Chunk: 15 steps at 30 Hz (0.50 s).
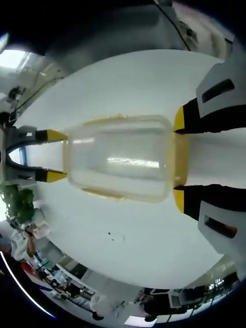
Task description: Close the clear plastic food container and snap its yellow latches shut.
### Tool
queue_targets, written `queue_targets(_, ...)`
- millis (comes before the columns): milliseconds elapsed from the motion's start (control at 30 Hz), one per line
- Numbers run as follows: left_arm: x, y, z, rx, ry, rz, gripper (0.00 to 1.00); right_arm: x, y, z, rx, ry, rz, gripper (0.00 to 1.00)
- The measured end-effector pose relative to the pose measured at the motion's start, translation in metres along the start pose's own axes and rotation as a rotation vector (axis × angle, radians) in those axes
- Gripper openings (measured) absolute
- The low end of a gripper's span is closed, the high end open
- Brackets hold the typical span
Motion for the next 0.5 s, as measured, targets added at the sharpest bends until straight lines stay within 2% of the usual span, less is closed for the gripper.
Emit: queue_targets(500,0.002,0.011,0.039,0.004,0.005,0.014,0.36,-0.002,-0.023,-0.034,-0.005,0.000,-0.025,0.36)
Point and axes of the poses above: the point that each gripper's makers call its tool centre point, and the gripper's own axes: y roughly forward along the fingers, x roughly to its right, z roughly out of its top, the point moved 3 cm from there along -y, roughly backward along the fingers, and after that the axes turned 2 degrees about -x, right-handed, at the moved point
